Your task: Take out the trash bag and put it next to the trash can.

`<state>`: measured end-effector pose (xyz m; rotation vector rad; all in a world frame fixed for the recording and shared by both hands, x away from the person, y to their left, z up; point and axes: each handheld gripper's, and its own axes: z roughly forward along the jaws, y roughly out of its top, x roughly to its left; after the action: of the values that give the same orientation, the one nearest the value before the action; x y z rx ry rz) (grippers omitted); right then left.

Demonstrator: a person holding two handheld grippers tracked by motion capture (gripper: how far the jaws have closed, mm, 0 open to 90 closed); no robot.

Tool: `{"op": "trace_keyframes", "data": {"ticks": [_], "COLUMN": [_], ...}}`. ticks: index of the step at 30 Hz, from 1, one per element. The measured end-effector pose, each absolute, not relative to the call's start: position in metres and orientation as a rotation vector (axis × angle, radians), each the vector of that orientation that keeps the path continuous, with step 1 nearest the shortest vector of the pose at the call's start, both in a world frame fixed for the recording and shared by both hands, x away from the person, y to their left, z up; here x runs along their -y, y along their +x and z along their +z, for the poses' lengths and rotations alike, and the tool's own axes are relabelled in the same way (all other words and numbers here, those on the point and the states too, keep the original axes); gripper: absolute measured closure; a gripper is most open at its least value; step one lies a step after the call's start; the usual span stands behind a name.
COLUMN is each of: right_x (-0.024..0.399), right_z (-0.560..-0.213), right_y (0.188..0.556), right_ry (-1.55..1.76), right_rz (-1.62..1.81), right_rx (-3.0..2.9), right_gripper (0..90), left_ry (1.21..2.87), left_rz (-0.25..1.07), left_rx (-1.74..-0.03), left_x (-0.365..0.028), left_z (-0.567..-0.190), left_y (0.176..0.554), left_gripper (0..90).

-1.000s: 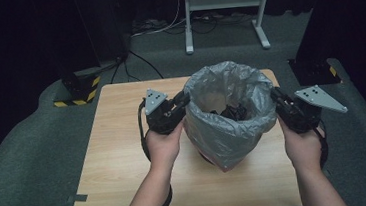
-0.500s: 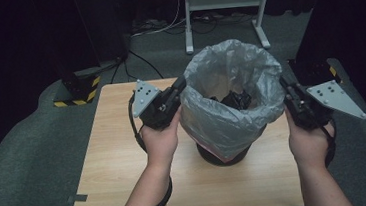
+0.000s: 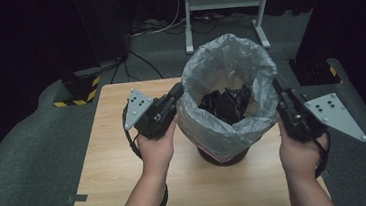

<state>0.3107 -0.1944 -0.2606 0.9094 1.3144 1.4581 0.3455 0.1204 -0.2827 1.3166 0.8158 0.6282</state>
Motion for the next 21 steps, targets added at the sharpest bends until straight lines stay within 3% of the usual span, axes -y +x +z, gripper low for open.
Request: {"op": "trace_keyframes", "data": {"ticks": [9, 21], "right_x": [0.13, 0.053], "right_z": [-0.257, -0.316], "right_y": [0.304, 0.302], "right_ry": [0.832, 0.675], "right_rz": [1.517, 1.328], "right_rx": [-1.495, -1.732], "right_gripper": [89.6, 89.7], "left_ry": [1.34, 1.376], "left_rz": [0.593, 0.528], "left_rx": [-0.814, -0.794], "left_x": [-0.12, -0.123], "left_z": [-0.296, -0.307], "left_y": [0.345, 0.342], "left_gripper": [90.0, 89.7]}}
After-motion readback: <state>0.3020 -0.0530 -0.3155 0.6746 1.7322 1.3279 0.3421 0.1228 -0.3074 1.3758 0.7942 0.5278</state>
